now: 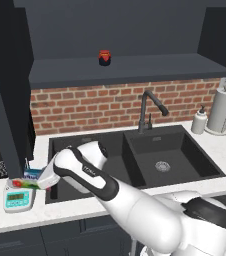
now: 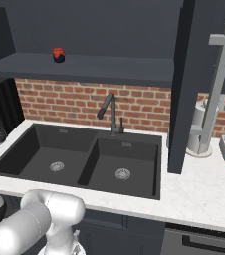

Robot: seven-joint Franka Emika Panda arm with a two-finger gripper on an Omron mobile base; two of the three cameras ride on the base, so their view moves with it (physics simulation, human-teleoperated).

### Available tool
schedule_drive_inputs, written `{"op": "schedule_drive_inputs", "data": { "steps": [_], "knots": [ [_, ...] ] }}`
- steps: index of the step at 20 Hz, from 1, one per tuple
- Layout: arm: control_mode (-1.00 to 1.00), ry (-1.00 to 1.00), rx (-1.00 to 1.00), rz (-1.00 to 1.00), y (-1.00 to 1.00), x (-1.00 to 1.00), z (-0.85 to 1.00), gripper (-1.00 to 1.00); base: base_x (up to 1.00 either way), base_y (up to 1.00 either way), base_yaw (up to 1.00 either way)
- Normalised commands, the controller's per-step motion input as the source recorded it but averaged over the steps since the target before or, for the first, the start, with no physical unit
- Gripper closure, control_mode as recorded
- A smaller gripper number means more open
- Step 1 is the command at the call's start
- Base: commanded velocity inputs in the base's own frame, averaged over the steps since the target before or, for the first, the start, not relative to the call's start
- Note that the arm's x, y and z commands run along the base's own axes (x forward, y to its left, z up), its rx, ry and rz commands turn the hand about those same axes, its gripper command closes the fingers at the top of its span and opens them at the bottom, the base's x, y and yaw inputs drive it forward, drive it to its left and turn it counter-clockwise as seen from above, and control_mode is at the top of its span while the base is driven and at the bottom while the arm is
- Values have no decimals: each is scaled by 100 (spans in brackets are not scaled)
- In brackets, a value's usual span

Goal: Pick the boxed food and place it on the digital scale for weighing, and close the cabinet.

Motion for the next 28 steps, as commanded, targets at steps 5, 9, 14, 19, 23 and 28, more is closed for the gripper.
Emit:
{"op": "schedule_drive_inputs", "data": {
  "steps": [5,9,14,19,23,28],
  "knots": [
    [-100,0,0,-4,5,19,0,100,0,0,0],
    [-100,-2,-1,-7,22,23,0,100,0,0,0],
    [-100,0,-1,-6,17,24,0,100,0,0,0],
    [-100,1,0,-2,7,16,-2,100,0,0,0],
    [-100,8,0,0,1,9,-17,100,0,0,0],
    [-100,11,0,0,2,3,-31,100,0,0,0]
  ]
}}
